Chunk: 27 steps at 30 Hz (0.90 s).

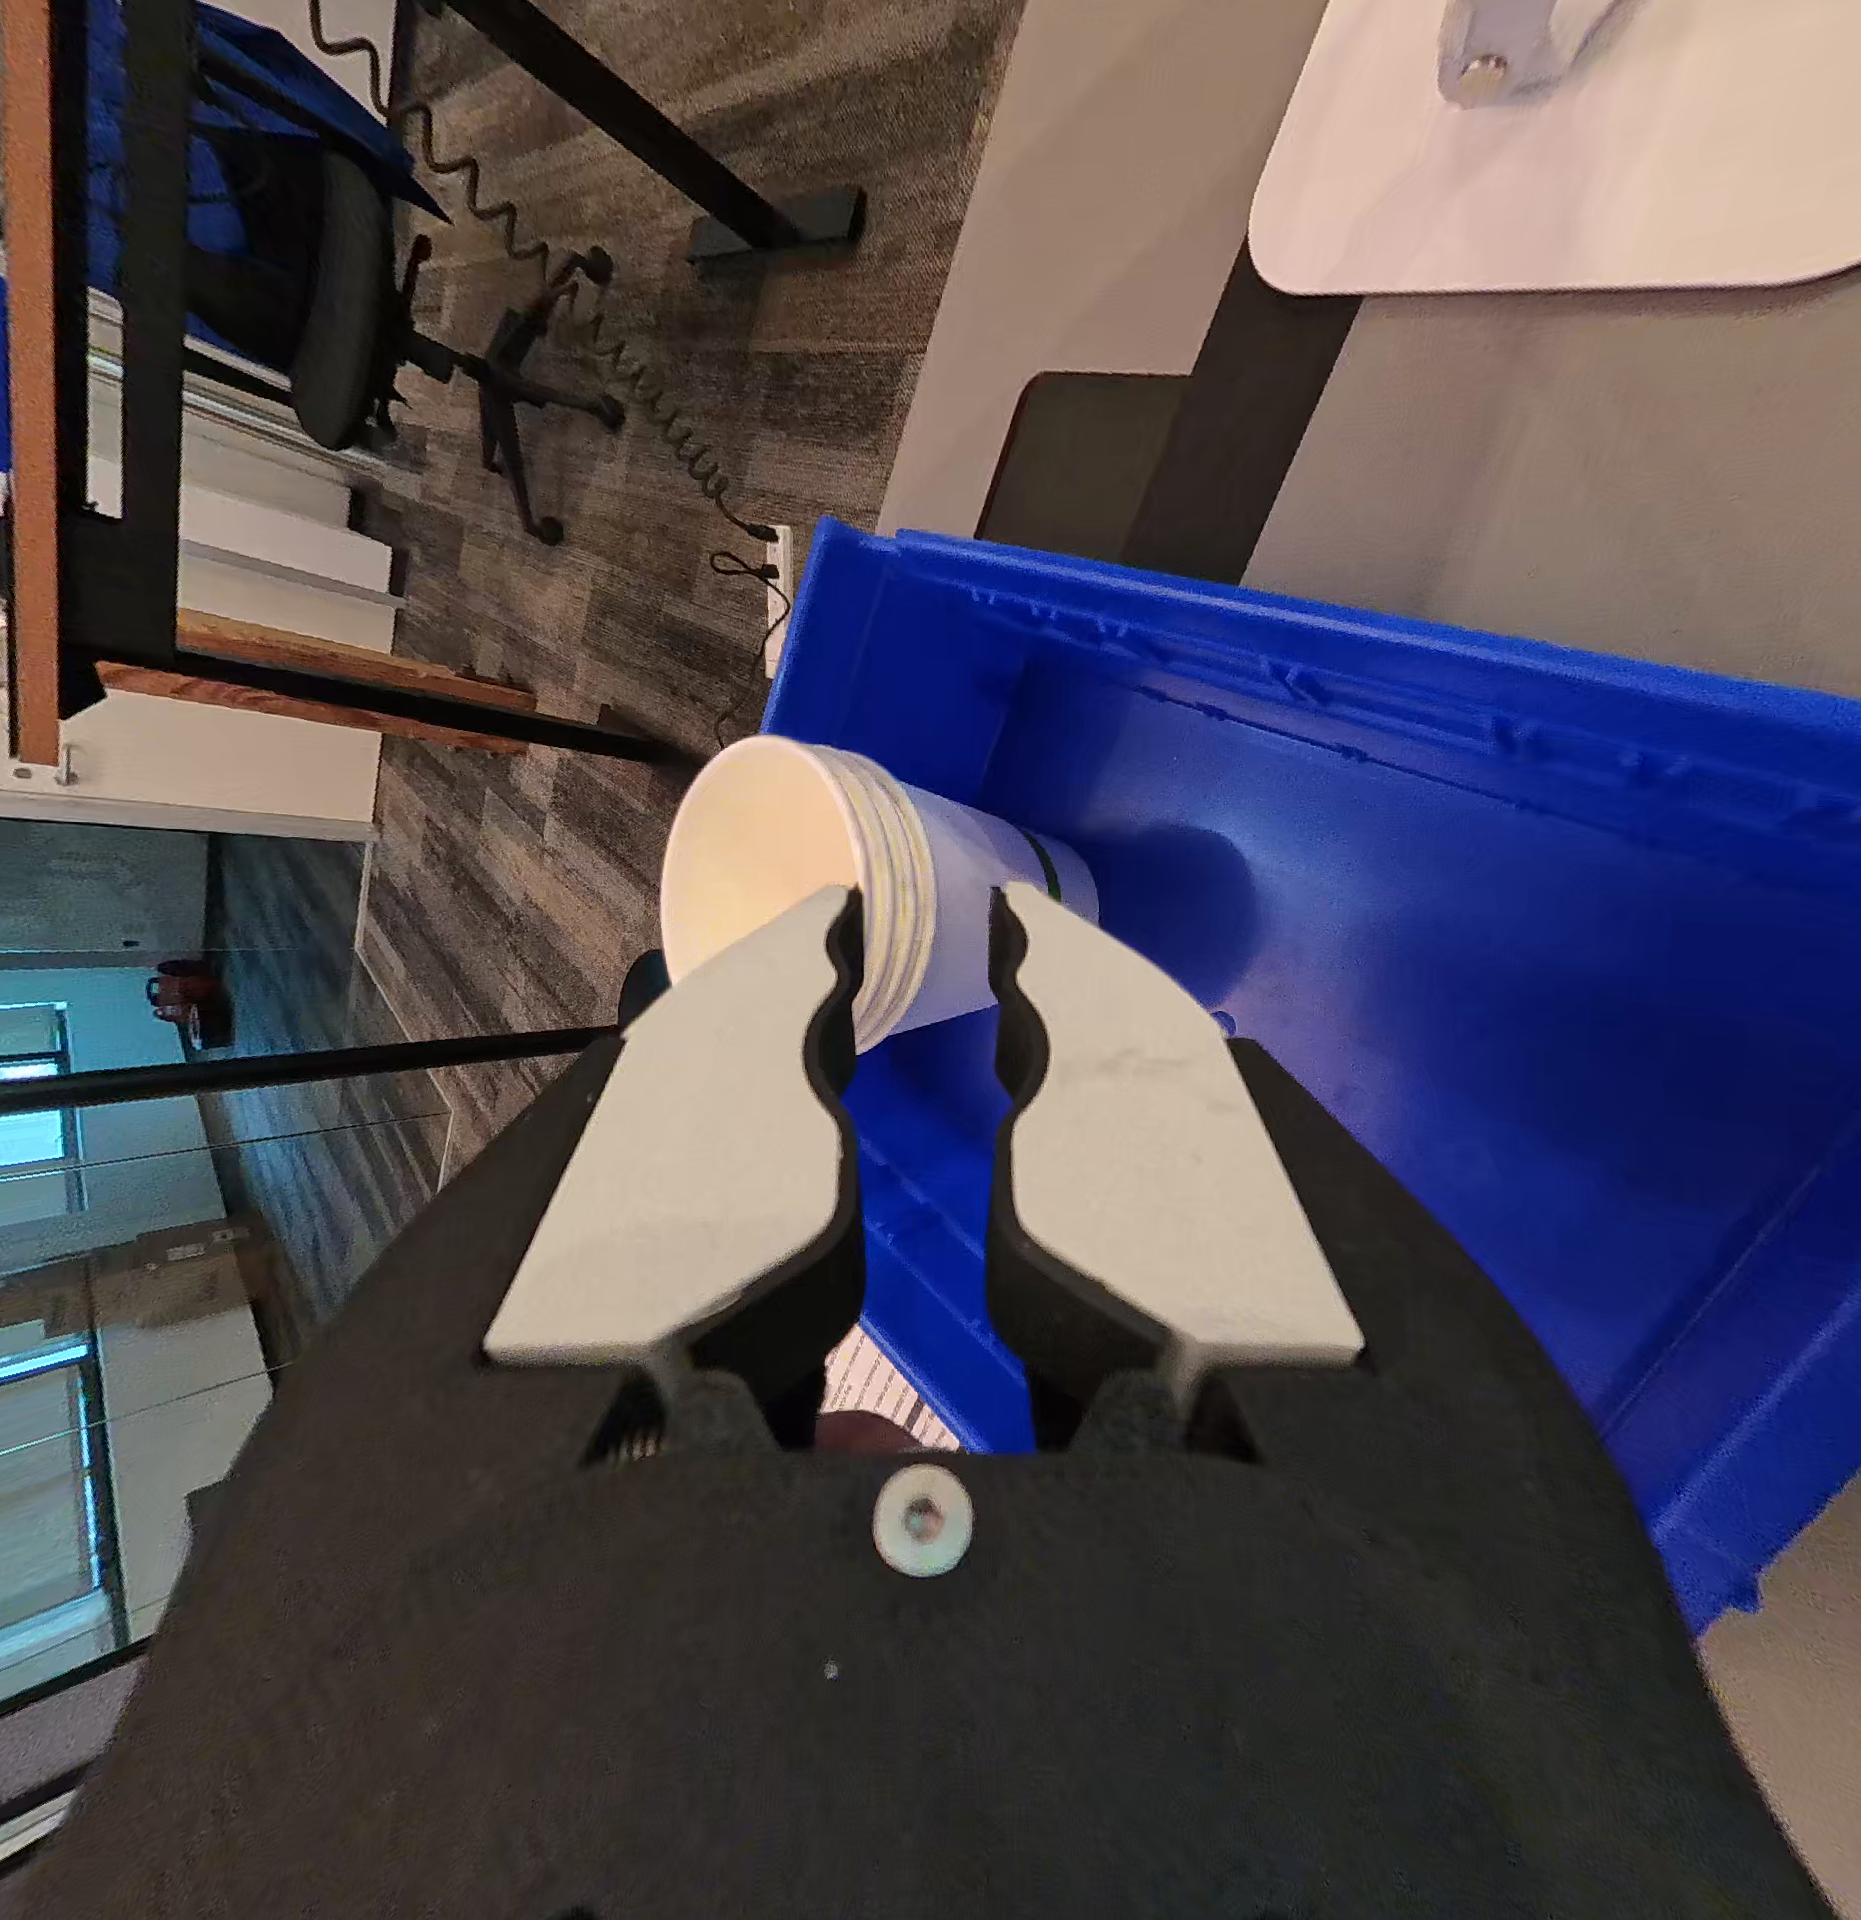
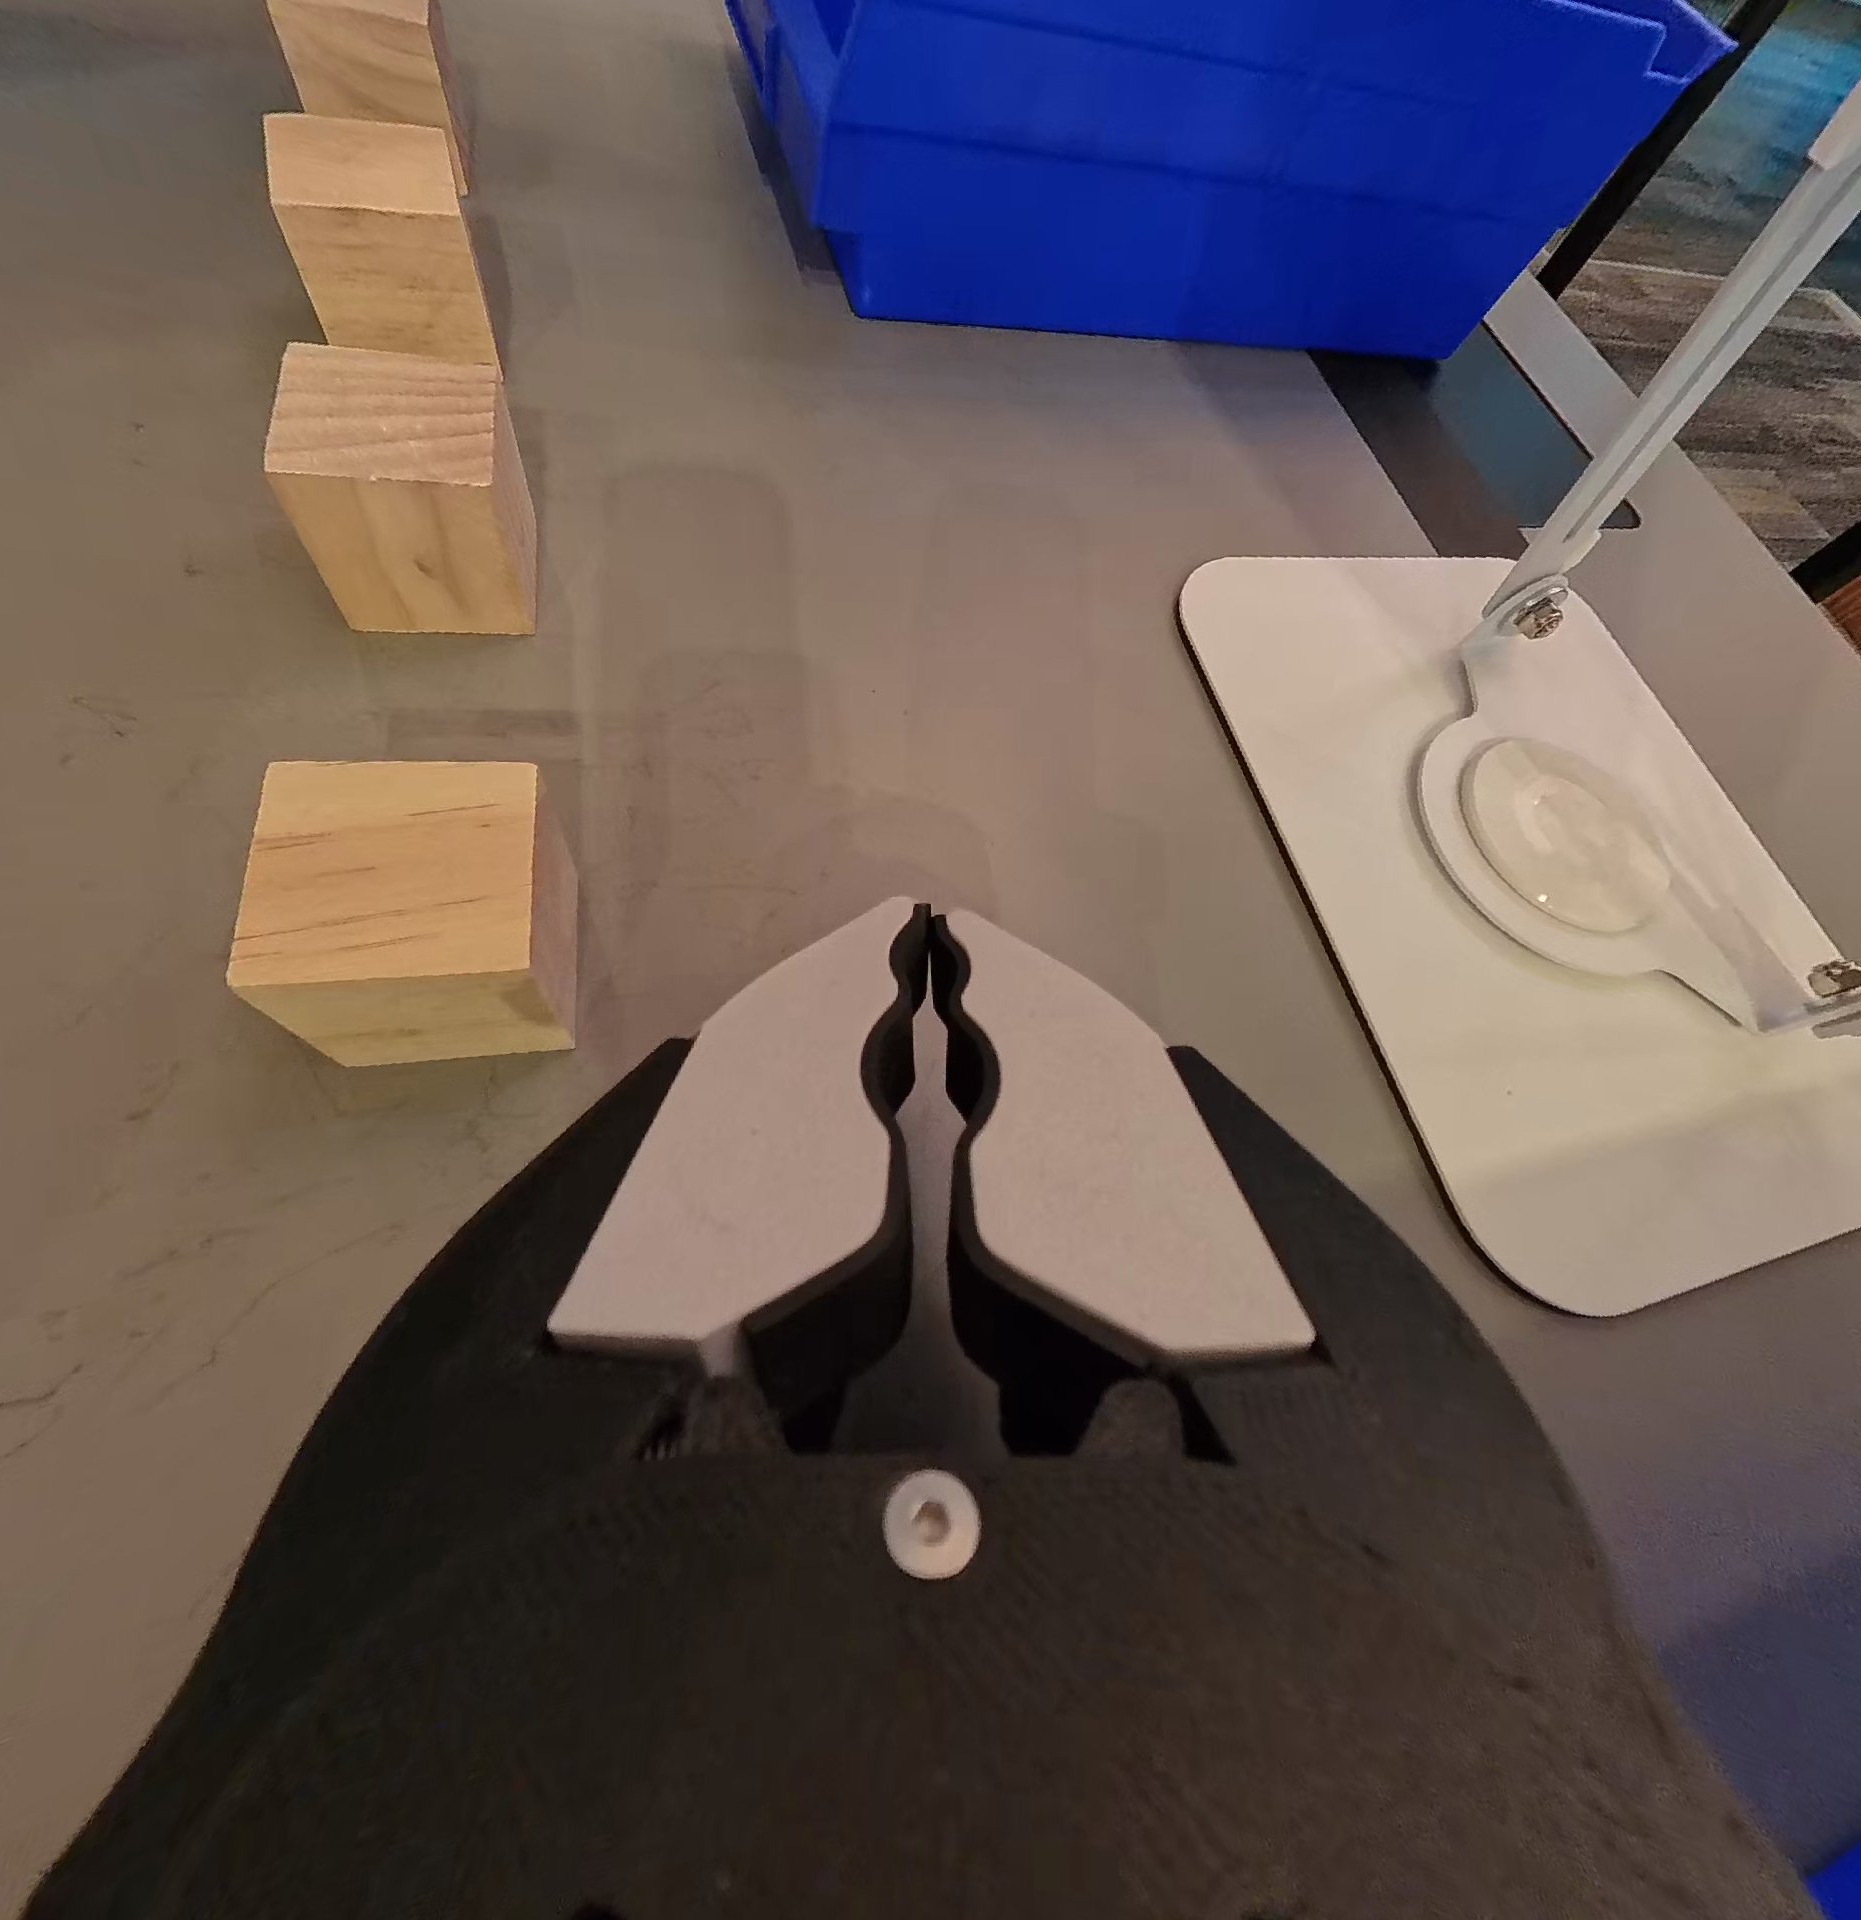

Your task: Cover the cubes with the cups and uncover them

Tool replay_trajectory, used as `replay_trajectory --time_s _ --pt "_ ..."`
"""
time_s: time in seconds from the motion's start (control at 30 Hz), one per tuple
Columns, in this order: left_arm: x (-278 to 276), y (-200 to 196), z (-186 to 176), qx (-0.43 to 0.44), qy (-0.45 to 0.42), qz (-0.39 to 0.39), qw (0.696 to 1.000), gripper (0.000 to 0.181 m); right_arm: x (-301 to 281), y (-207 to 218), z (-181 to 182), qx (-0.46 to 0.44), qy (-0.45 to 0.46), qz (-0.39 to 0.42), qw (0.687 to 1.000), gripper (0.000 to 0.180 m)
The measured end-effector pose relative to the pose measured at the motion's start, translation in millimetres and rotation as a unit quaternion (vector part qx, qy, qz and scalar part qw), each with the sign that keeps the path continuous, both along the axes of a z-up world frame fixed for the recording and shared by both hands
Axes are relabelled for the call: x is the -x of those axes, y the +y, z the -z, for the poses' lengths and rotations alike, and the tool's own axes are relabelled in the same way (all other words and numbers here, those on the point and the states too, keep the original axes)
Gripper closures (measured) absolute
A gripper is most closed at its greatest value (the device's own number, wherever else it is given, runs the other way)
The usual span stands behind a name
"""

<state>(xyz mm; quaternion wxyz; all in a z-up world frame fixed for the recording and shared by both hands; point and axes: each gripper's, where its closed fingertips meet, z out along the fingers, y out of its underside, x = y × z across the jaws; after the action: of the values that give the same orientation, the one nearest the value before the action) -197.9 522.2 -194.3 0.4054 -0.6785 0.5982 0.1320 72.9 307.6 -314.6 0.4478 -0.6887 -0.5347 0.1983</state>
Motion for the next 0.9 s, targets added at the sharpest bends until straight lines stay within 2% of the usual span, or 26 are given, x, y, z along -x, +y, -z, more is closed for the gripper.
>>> replay_trajectory --time_s 0.03,0.37,0.53,0.9 --pt "0 1 2 0.001 0.004 0.000 1.000 0.158 0 0 0 0.000 0.000 0.000 1.000 0.180" --pt "3 11 10 0.010 0.012 -0.004 1.000 0.164 0 0 0 0.000 -0.001 -0.001 1.000 0.180" --pt "12 20 13 0.007 0.022 -0.016 1.000 0.160 0 -1 1 0.000 -0.003 -0.002 1.000 0.180" --pt "15 29 29 0.025 0.028 -0.017 0.999 0.163 1 -1 1 0.000 -0.005 -0.004 1.000 0.180"
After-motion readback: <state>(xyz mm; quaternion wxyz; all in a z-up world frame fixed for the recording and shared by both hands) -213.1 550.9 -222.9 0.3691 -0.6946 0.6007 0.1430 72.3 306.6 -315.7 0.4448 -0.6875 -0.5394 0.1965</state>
